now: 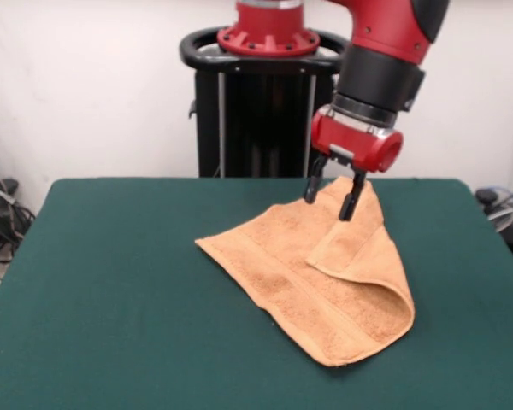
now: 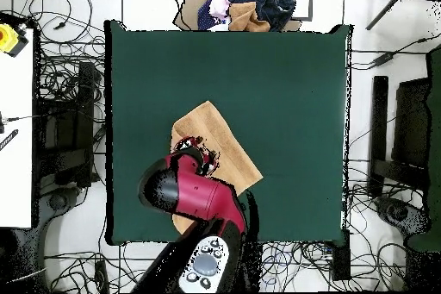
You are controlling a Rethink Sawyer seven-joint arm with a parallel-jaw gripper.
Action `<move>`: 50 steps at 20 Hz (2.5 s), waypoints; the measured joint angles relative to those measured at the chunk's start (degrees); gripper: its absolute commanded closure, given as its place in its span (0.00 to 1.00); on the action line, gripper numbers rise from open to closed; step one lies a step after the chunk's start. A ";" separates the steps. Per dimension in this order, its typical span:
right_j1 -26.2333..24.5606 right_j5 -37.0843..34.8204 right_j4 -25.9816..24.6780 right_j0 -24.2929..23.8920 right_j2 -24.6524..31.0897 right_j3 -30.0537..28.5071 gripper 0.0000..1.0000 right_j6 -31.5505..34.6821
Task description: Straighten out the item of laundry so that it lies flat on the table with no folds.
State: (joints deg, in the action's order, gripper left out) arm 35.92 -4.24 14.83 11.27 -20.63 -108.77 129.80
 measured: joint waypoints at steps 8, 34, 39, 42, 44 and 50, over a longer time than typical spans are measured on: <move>-2.05 2.32 -0.81 -2.41 2.46 -0.08 0.00 0.00; -6.58 6.21 -5.81 -8.40 10.82 -0.26 0.00 0.00; -8.33 6.36 -6.01 -9.29 12.59 -0.26 0.00 0.00; -9.49 6.55 -6.37 -9.63 13.75 -0.23 0.00 0.00; -10.09 6.78 -6.59 -9.75 14.07 -0.24 0.00 0.00; -12.06 8.61 -7.64 -10.42 15.37 -0.22 0.00 -0.01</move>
State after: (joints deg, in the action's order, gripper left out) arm 23.86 4.36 7.20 0.86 -5.26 -108.98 129.79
